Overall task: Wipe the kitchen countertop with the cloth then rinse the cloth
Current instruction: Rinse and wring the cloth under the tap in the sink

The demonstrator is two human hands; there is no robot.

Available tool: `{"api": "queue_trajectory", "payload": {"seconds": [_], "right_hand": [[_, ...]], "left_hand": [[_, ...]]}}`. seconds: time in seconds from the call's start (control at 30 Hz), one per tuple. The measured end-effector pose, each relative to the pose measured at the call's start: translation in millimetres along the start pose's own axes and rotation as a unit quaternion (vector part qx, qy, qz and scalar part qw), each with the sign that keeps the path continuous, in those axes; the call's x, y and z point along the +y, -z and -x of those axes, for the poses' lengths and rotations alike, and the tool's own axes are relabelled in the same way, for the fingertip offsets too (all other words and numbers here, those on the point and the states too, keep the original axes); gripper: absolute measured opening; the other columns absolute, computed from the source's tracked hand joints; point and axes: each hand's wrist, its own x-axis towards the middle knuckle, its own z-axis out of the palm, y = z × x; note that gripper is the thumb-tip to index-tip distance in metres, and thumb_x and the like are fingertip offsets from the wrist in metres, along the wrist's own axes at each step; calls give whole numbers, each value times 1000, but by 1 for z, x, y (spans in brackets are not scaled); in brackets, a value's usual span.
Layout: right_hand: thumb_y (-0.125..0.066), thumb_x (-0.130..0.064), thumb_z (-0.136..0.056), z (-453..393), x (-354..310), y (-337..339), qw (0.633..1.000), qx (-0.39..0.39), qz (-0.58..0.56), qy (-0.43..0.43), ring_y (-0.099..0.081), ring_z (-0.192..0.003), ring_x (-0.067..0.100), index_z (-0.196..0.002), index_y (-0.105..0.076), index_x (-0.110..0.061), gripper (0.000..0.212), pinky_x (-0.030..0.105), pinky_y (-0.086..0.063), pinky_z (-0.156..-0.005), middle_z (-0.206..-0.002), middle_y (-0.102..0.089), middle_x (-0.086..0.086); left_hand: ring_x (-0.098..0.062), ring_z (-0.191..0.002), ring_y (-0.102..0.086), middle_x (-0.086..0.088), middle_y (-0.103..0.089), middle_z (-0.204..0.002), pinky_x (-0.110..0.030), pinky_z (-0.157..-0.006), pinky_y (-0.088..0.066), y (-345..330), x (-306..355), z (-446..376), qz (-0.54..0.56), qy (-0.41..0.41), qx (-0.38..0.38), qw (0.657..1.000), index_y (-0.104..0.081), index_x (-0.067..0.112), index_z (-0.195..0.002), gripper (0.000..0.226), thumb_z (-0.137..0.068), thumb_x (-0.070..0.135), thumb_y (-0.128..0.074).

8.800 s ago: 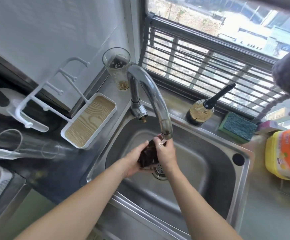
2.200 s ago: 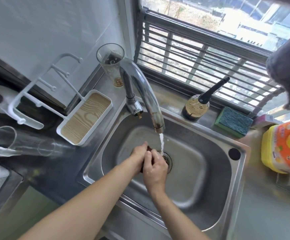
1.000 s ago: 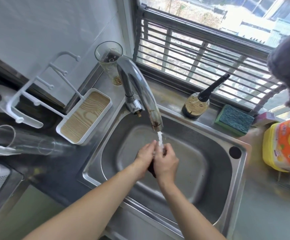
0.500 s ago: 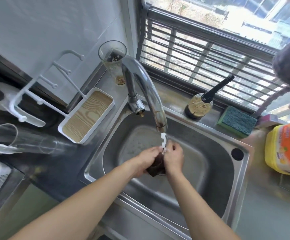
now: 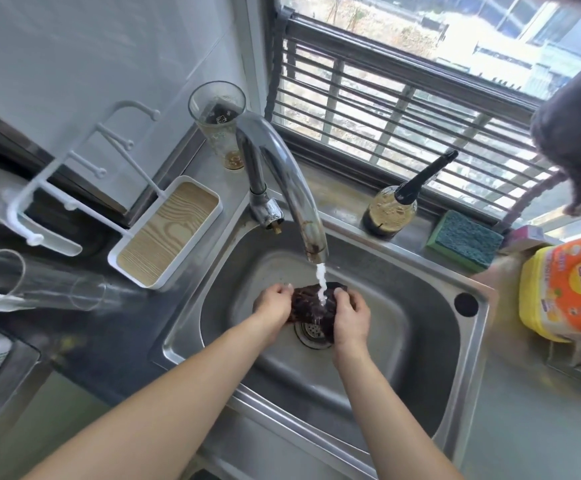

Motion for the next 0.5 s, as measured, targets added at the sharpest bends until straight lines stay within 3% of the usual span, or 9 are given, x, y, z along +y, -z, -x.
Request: {"api": "queue_trajectory", "payload": {"seconds": [0.07, 0.13, 0.17, 0.27, 0.33, 0.43, 0.5], "right_hand": [[-61, -38, -96, 7, 1, 0, 994, 66, 63, 64, -67, -96, 23, -103, -68, -24, 18, 40, -53, -96, -97, -72, -2], [-55, -48, -94, 20, 4, -4, 984, 52, 111, 130, -66, -95, 19, -102, -66, -28, 24, 40, -53, -93, -96, -72, -6], [-53, -51, -91, 28, 8, -8, 979, 29, 127, 157, -66, -92, 18, -100, -64, -28, 27, 39, -53, -90, -93, -72, -8], [-61, -47, -94, 42, 11, -17, 962, 16, 153, 223, -66, -81, 21, -87, -57, -22, 26, 34, -48, -75, -79, -69, -4], [-59, -42, -98, 32, 2, -16, 963, 64, 176, 194, -66, -86, 33, -86, -60, -16, 28, 35, -43, -72, -83, -71, 7], [-51, -41, -102, 7, -16, -8, 975, 112, 183, 48, -63, -107, 42, -103, -67, -8, 37, 40, -44, -87, -109, -72, 21], [-48, -41, -102, 8, -15, -8, 971, 127, 185, 79, -63, -103, 43, -100, -65, -7, 39, 42, -45, -86, -105, -71, 22]], "left_hand": [[-29, -113, -64, -3, -68, -125, -47, -101, -53, -4, -8, -10, -13, 5, 21, 1000, -64, 26, -124, 51, -97, 61, -38], [-29, -117, -64, -3, -66, -131, -50, -101, -53, -11, -14, -16, 24, 35, 1, 999, -60, 29, -131, 72, -84, 77, -33], [-28, -113, -66, -4, -67, -128, -47, -97, -56, -13, -7, -6, 66, 56, -22, 996, -60, 26, -132, 71, -86, 75, -36], [-12, -76, -65, -2, -68, -95, -21, -63, -54, -18, 7, 29, 115, 29, -107, 987, -63, 16, -118, 30, -106, 36, -45], [-7, -59, -59, 2, -67, -77, -18, -48, -47, -23, 2, 44, 118, 2, -122, 985, -64, 17, -104, 22, -106, 27, -45], [-7, -47, -51, 6, -59, -54, -19, -42, -39, -28, -8, 50, 144, -24, -154, 977, -61, 16, -78, 28, -103, 25, -52], [-9, -46, -50, 4, -57, -52, -19, -42, -37, -27, -6, 48, 126, -27, -153, 980, -59, 15, -72, 30, -102, 22, -55]]}}
